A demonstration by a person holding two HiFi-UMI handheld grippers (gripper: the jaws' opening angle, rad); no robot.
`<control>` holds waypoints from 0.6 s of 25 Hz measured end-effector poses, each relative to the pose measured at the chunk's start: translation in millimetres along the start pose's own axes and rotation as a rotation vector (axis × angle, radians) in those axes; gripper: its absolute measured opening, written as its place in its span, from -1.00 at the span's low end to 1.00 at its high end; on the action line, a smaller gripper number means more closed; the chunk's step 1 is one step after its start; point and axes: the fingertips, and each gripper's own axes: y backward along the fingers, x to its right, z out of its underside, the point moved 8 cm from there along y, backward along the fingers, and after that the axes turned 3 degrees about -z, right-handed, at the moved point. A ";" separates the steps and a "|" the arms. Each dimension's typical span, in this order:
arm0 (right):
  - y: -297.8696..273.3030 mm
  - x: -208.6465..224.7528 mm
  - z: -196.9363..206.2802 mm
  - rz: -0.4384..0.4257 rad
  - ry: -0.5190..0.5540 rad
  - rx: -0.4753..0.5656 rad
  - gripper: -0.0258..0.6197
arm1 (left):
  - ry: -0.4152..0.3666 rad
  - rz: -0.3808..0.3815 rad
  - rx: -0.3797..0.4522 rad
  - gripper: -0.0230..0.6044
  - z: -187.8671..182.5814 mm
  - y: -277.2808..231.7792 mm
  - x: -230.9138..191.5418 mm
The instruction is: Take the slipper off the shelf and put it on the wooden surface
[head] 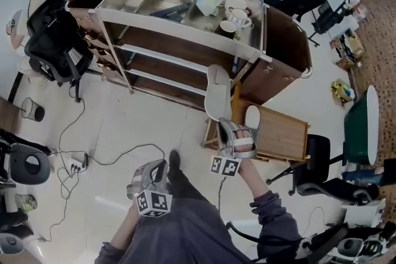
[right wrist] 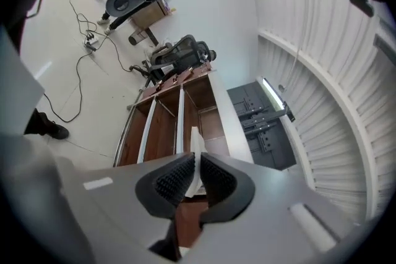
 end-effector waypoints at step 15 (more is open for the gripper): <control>203.7 -100.2 168.9 -0.127 -0.084 -0.341 -0.81 | -0.139 0.173 0.097 -0.87 -49.4 17.7 128.9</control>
